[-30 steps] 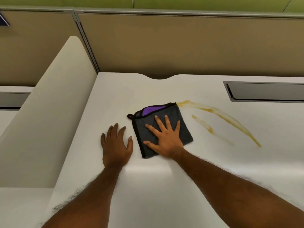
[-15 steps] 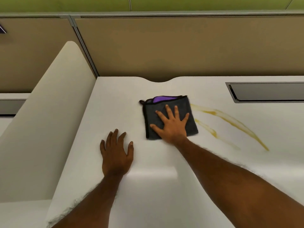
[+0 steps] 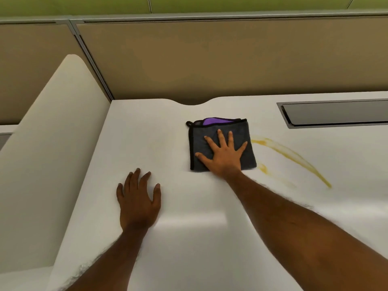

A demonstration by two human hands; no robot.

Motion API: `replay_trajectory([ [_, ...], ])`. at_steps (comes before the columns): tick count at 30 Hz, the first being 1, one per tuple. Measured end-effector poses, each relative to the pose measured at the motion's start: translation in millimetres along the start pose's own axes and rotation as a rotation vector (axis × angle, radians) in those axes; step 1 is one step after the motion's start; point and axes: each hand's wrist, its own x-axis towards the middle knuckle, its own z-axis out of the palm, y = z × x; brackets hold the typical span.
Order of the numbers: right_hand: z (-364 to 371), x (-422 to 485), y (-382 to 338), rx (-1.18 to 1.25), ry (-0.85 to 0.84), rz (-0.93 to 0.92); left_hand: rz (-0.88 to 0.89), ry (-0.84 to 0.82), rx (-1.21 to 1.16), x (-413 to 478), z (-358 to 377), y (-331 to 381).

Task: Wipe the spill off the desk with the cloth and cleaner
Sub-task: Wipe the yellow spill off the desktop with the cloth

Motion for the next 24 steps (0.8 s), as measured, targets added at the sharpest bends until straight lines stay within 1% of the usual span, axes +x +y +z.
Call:
replay_trajectory([
  [2, 3, -12, -21, 0.001, -0.015, 0.000, 0.001, -0.001, -0.005, 1, 0, 1],
  [4, 8, -31, -43, -0.004, -0.042, -0.130, -0.001, 0.000, -0.003, 1, -1, 2],
  [6, 12, -46, -49, -0.036, -0.064, -0.281, 0.001, 0.004, -0.005, 0, -2, 1],
  [8, 7, -43, -32, -0.039, -0.066, -0.333, 0.006, 0.009, -0.003, 1, -3, 0],
  [10, 3, -33, -5, -0.011, -0.016, -0.259, 0.008, 0.009, 0.005, 0, -3, 1],
  [12, 0, -22, 19, 0.016, 0.032, -0.108, 0.008, 0.011, 0.006, 1, -2, 3],
  [14, 0, -18, 25, 0.007, 0.008, 0.001, 0.005, 0.006, 0.009, 0, -1, 3],
  [16, 0, -24, 9, 0.001, -0.023, 0.041, 0.004, 0.000, 0.014, 1, -1, 2],
  [18, 2, -38, -11, 0.009, -0.057, -0.018, 0.009, -0.009, 0.020, 1, -1, 1],
  [21, 6, -63, -10, -0.037, -0.077, -0.225, 0.011, -0.011, 0.019, 0, -4, 1],
  [22, 4, -65, 1, -0.038, -0.074, -0.254, 0.011, -0.011, 0.017, 0, -4, 1],
  [24, -1, -63, 27, -0.018, -0.040, -0.199, 0.012, -0.009, 0.015, 1, -5, 4],
])
